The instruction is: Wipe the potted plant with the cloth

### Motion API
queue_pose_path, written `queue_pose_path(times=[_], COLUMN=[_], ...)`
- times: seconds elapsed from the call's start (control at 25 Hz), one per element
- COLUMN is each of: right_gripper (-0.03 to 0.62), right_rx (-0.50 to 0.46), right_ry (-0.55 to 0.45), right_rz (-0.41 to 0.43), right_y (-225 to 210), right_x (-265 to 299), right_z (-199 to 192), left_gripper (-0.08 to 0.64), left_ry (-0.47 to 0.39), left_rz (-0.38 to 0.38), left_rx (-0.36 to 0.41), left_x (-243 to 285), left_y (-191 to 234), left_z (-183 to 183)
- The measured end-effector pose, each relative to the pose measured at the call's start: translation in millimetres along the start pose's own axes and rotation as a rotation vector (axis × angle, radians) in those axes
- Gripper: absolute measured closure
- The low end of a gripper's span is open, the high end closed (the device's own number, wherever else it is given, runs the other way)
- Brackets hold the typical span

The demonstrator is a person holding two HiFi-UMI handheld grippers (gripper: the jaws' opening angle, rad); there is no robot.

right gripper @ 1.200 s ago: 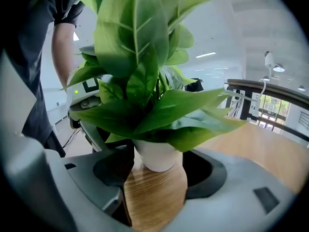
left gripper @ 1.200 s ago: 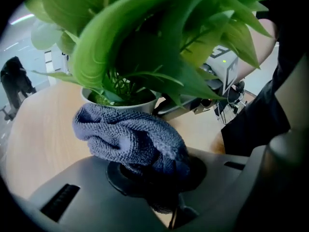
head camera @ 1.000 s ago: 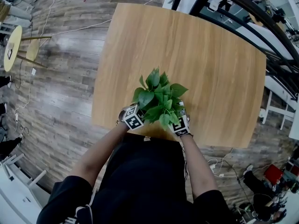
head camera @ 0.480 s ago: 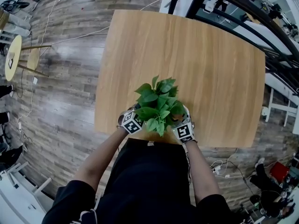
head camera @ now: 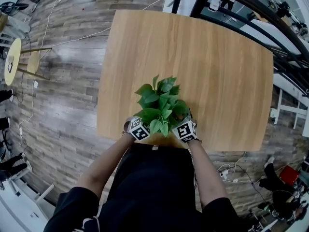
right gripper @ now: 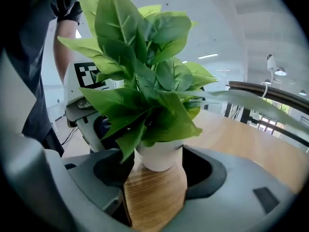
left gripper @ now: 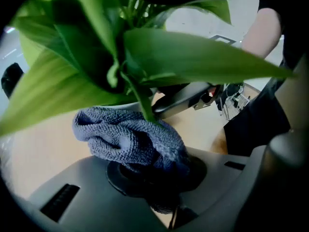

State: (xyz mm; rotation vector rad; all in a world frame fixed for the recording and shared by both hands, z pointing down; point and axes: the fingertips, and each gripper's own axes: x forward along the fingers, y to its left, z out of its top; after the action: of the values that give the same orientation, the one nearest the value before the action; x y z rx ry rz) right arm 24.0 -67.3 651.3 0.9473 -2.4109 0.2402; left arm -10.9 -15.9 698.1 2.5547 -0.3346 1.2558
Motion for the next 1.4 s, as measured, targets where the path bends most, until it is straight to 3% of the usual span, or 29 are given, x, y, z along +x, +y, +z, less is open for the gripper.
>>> queue_pose_path(times=[0.12, 0.36, 0.6, 0.8, 0.96, 1.2, 1.4], right_gripper=[0.301, 0.301, 0.301, 0.301, 0.301, 0.299, 0.301], right_rx=[0.007, -0.018, -0.079, -0.014, -0.077, -0.146, -0.12], right_ry=[0.002, 0.017, 0.006, 0.007, 0.015, 0.031, 0.028], right_rz=[-0.007, 0.018, 0.072, -0.003, 0.043, 0.137, 0.108], right_y=[-2, 5, 36, -2, -20, -7, 5], right_x=[1, 4, -6, -6, 1, 18, 17], right_z=[1, 0, -4, -11, -2, 9, 14], left_gripper=[0.466, 0.466, 0.466, 0.466, 0.466, 0.466, 0.466], left_ry=[-0.011, -0.032, -0.012, -0.042, -0.029, -0.02, -0.017], left_rz=[-0.048, 0.007, 0.084, 0.112, 0.135, 0.119, 0.098], left_rx=[-0.01, -0.127, -0.152, -0.228, -0.216, -0.222, -0.236], left_x=[8, 3, -8, -19, -19, -17, -16], left_y=[-20, -2, 27, 49, 57, 49, 38], left_z=[5, -1, -20, -23, -21, -22, -23])
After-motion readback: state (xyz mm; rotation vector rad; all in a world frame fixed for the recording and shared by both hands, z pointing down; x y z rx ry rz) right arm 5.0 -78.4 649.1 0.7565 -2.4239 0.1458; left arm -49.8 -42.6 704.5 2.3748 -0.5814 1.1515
